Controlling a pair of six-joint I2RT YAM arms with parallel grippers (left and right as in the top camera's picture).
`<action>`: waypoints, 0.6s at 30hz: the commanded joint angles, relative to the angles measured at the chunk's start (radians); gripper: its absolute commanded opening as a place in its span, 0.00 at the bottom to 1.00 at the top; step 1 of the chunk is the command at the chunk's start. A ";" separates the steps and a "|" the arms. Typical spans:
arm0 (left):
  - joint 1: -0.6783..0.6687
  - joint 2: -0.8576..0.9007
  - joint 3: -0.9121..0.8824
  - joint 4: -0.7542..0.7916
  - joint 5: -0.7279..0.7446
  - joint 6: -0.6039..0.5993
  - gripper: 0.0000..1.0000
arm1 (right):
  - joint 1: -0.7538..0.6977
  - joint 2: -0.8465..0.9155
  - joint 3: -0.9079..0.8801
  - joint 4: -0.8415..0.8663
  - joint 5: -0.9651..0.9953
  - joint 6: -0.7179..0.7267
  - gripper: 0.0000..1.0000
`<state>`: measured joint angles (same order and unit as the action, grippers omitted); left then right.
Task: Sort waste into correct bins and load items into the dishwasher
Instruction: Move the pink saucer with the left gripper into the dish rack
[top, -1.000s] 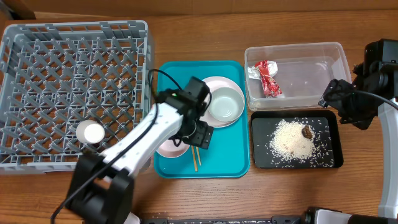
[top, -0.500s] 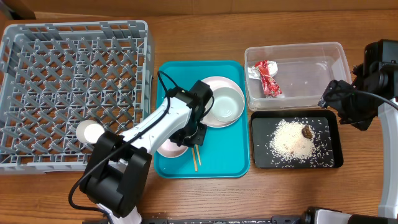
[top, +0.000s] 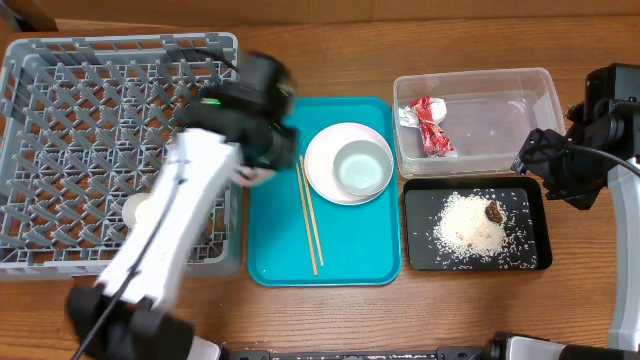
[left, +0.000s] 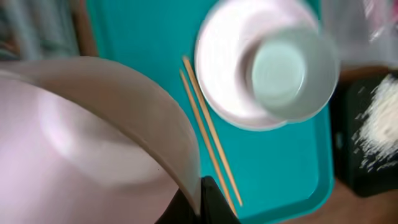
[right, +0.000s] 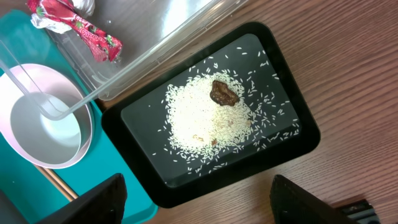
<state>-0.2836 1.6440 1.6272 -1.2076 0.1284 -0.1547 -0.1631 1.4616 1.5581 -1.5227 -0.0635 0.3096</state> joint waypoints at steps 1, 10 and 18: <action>0.148 -0.036 0.045 0.001 0.240 0.241 0.04 | -0.003 -0.014 0.027 0.002 -0.002 -0.003 0.75; 0.550 0.071 0.044 0.004 0.797 0.534 0.04 | -0.003 -0.014 0.027 -0.002 -0.002 -0.003 0.75; 0.735 0.255 0.044 0.012 1.042 0.654 0.04 | -0.003 -0.014 0.027 -0.014 -0.002 -0.003 0.75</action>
<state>0.4145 1.8397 1.6650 -1.1969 0.9863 0.3958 -0.1631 1.4616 1.5581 -1.5360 -0.0635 0.3096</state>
